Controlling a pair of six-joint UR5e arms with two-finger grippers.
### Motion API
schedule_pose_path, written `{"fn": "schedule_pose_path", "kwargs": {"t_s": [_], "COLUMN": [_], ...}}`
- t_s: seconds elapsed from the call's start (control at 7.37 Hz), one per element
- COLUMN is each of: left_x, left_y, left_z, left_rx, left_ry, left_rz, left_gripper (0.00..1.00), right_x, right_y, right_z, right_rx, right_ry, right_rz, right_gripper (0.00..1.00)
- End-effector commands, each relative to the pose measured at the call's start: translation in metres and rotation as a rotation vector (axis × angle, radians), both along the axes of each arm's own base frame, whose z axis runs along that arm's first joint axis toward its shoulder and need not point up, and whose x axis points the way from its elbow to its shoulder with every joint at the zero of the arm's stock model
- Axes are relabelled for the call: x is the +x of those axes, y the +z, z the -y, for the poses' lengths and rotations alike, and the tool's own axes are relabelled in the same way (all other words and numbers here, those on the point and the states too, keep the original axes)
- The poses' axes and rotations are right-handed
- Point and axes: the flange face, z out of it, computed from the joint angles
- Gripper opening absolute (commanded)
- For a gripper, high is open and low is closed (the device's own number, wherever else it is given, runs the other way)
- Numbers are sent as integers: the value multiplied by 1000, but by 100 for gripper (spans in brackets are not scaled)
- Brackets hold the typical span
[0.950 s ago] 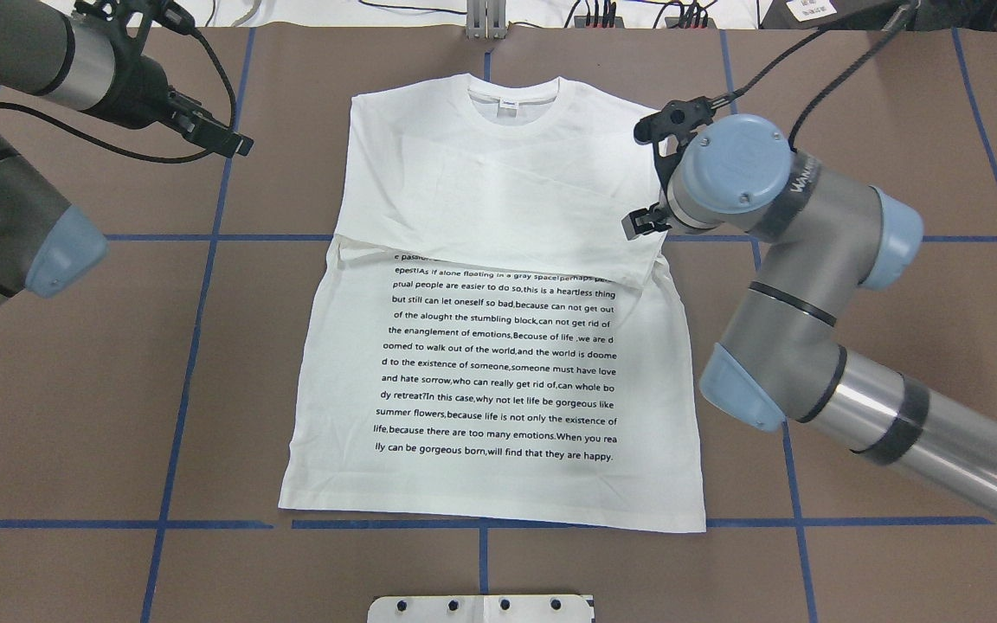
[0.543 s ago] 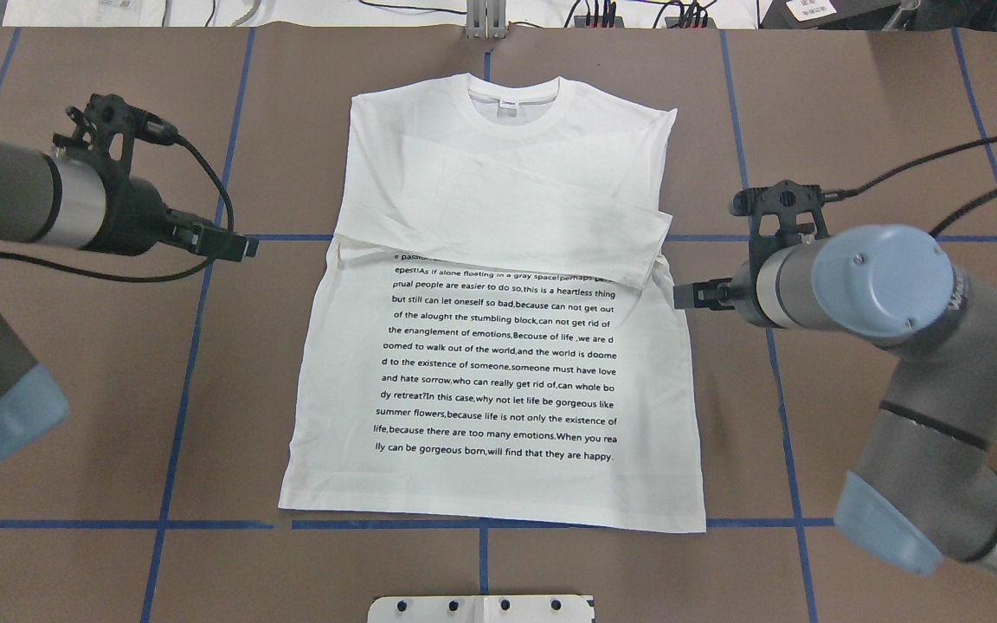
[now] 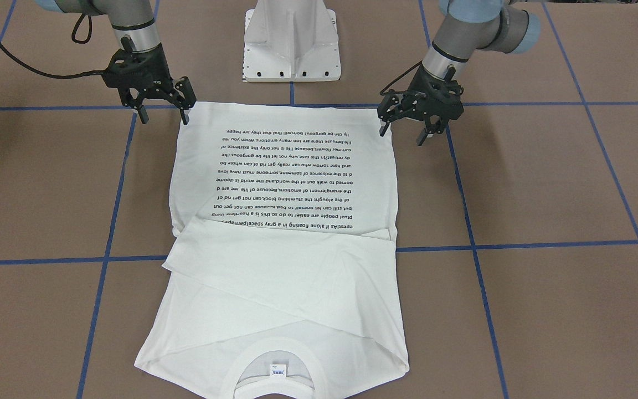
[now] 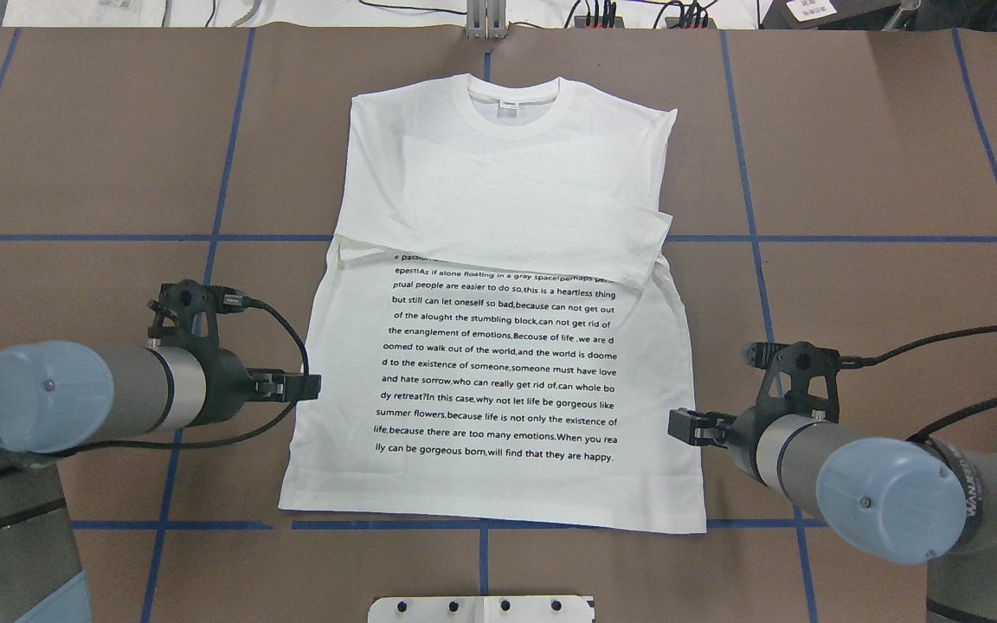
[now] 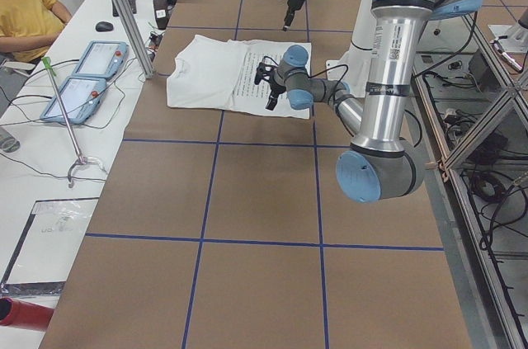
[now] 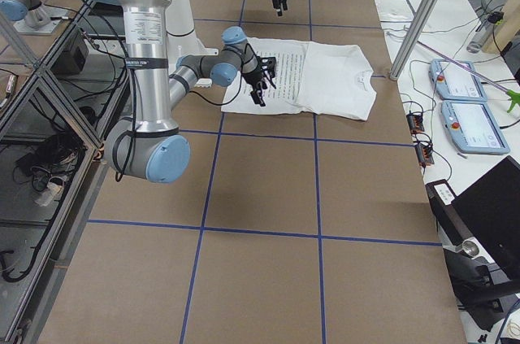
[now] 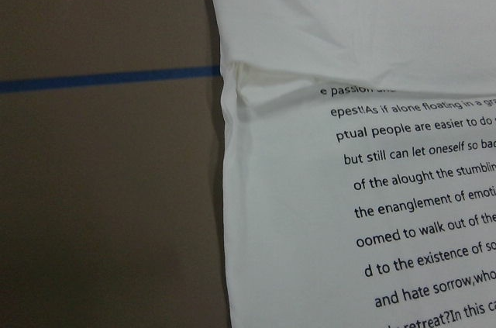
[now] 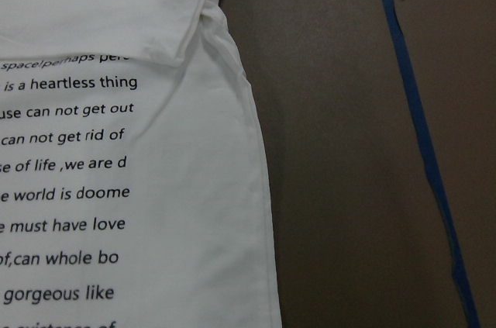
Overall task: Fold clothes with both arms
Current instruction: 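Grasp the hem corners nearest the robot with both grippers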
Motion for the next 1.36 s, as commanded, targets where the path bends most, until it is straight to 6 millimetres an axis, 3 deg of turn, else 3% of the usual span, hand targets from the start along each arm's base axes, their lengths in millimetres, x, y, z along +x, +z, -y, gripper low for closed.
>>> {"fn": "schedule_pose_path", "kwargs": {"t_s": [0.0,0.41,0.68,1.09,1.22], "left_x": [31,46,52,55,55], "left_y": [8,8,11,13,14], "left_z": [-38,-71,-82,-83,-83], "left_rx": [-62,-76,-77,-77,-78], "left_ry": [7,71,93,98,98], "left_rz": [71,136,150,154,156], "left_gripper": [100,99,86,56,50], "right_x": [-8,-8,-9,-10,-10], "right_y": [2,3,3,3,3], "right_z": [-13,-13,-13,-14,-13], "right_rx": [6,6,8,9,9], "right_ry": [2,3,2,2,3], "right_rz": [-3,-4,-5,-5,-7], "right_gripper": [100,100,100,100,100]}}
